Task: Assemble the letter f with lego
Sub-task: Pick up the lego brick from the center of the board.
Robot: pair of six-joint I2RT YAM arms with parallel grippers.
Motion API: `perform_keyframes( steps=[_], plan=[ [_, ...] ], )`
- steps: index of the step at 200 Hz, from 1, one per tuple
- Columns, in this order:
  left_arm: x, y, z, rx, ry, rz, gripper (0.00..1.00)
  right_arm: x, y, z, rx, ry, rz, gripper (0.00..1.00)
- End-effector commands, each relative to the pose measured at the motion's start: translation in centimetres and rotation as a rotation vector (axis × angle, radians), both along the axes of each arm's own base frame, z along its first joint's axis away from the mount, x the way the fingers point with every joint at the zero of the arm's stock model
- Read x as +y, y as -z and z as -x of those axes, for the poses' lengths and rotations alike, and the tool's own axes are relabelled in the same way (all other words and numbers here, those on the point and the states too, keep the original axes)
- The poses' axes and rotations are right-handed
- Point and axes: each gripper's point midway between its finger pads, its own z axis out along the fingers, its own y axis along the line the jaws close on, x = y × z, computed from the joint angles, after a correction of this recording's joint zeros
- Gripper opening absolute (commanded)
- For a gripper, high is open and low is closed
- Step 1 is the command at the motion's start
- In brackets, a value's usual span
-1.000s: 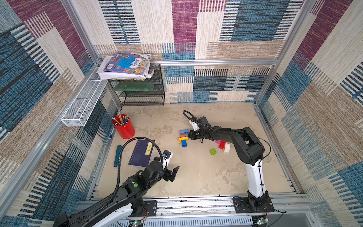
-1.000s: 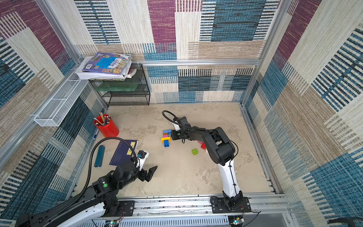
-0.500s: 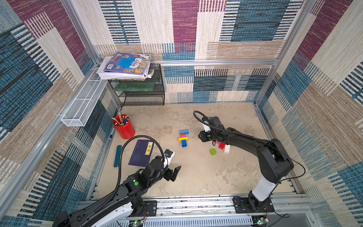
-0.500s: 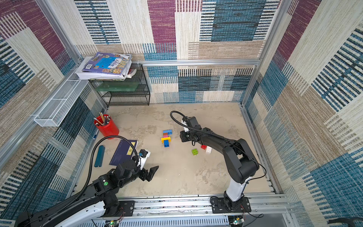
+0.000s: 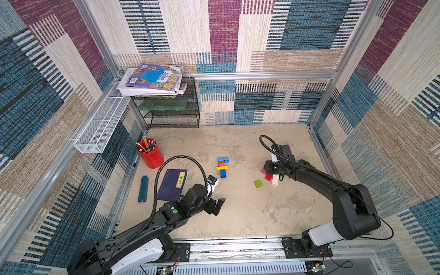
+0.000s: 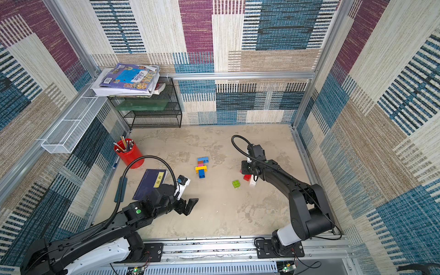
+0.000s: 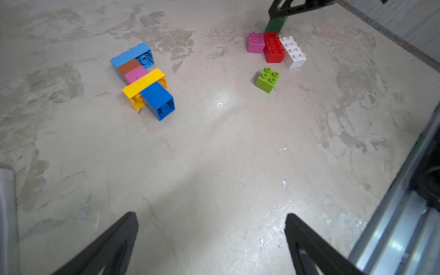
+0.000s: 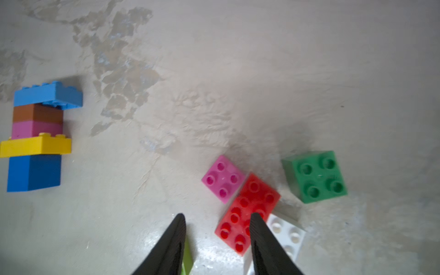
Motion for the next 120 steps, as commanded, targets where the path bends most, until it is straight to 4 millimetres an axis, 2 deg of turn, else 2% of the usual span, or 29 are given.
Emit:
perform_keyframes(
  steps=[1,64,120],
  plan=[
    [-2.1,-1.3,0.2,0.003,0.071,0.079,0.99,-2.2,-0.5,-0.3,-0.015,0.063,0.027,0.51],
    [-4.0,-1.0,0.0,0.053,0.090,0.139,0.99,-5.8,0.6,-1.0,0.019,0.130,0.067,0.59],
    [-3.7,-0.8,0.4,0.052,0.087,0.145,0.99,-6.2,1.8,-1.9,0.037,0.123,0.080,0.62]
  ],
)
